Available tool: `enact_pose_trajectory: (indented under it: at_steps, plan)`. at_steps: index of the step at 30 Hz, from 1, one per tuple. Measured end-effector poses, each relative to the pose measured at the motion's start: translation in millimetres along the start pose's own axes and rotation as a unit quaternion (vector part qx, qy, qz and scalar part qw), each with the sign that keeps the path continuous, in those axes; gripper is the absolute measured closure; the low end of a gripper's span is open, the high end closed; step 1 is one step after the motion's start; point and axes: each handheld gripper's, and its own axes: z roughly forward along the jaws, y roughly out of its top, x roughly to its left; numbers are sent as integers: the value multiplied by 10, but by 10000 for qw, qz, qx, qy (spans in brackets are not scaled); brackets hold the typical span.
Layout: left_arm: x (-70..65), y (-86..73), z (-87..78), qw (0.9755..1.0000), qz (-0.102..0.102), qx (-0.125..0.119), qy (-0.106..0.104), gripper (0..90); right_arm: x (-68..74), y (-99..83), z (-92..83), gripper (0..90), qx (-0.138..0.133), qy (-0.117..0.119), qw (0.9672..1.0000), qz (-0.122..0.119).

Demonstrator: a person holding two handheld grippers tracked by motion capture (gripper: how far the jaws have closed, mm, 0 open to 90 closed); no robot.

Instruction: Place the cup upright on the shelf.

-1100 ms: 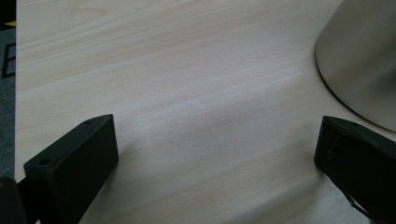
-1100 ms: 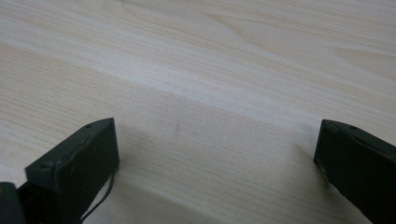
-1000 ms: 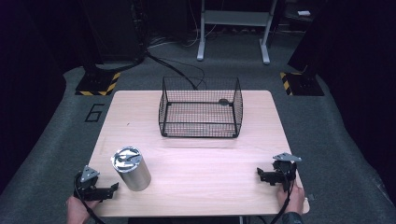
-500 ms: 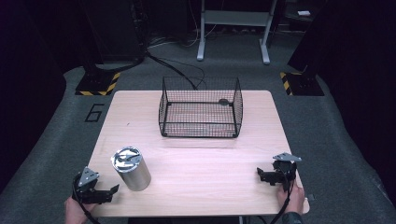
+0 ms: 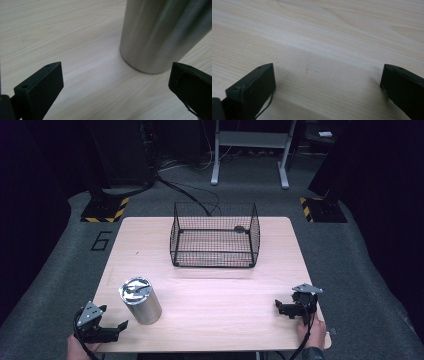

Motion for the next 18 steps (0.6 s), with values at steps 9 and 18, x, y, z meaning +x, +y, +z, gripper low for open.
enact_pose_trajectory:
  at_steps: [9, 18]
  plan:
    - [-145, 160, -91, 9992, 66, -347, -211, 0, -1, 0, 1, 0, -1, 2, 10000, -5]
    - [-243, 291, -85, 9983, 119, -494, -298, 0, -5, 1, 3, 0, -27, 16, 10000, -20]
